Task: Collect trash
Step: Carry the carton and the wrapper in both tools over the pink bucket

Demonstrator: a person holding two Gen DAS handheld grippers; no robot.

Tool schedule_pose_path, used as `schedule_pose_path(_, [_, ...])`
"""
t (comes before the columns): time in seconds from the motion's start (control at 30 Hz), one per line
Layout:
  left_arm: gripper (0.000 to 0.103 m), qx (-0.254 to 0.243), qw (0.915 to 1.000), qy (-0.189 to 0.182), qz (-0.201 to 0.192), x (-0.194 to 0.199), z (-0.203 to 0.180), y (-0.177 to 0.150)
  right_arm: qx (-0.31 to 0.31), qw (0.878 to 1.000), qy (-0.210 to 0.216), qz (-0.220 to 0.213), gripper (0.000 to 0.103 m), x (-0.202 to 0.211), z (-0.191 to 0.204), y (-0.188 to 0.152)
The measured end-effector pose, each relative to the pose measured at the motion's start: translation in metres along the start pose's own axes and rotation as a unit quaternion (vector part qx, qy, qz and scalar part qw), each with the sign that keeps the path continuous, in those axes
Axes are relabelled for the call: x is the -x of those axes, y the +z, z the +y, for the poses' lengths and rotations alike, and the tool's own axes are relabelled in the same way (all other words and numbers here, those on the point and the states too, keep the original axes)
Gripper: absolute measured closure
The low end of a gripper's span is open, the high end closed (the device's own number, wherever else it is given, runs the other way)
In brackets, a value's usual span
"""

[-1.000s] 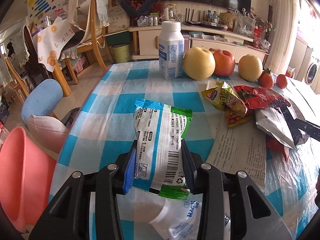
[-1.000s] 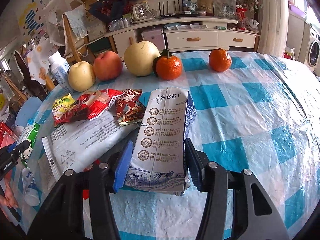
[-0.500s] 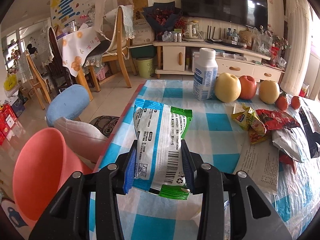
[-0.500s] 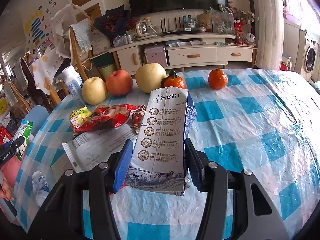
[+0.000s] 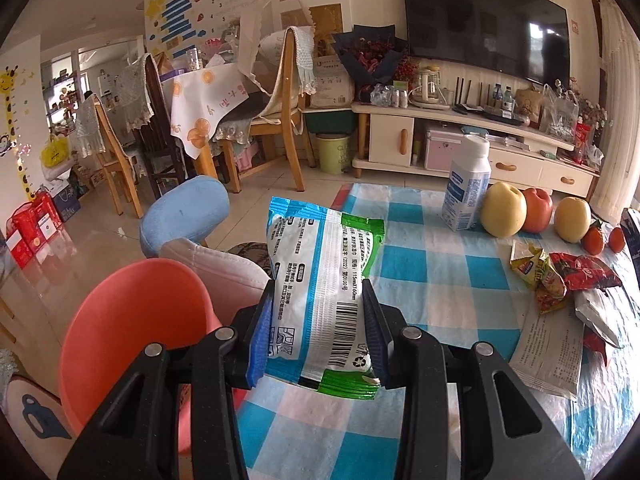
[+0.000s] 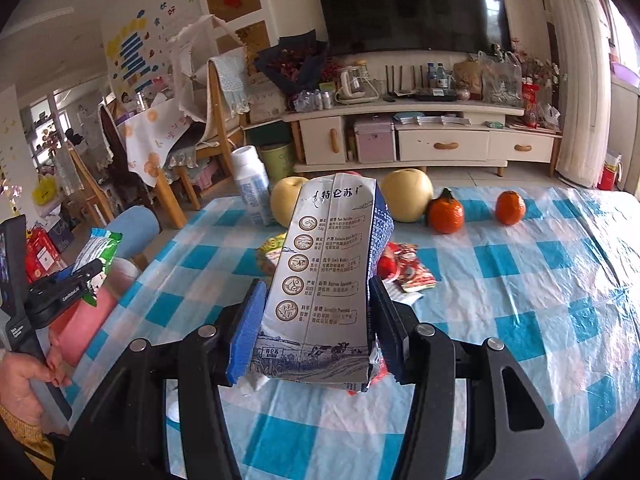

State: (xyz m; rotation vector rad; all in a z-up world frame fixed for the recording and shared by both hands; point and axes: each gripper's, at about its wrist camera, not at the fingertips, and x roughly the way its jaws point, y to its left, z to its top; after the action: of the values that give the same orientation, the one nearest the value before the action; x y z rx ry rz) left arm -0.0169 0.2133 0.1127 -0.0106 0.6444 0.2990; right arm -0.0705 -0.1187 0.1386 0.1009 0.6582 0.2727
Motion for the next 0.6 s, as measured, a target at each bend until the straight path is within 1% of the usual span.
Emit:
schedule_pose_path(0.3, [0.061, 0.036, 0.9992, 0.018, -0.006, 0.005, 0.034, 0.002, 0.044, 0.997, 0.06, 0.009, 0.049, -0.015, 0.078, 0.003])
schedule_pose_path(0.6, [0.061, 0.079, 0.9962, 0.036, -0.004, 0.007, 0.072, 0.002, 0.103, 0.988, 0.116, 0.02, 0.049, -0.03, 0.159, 0.008])
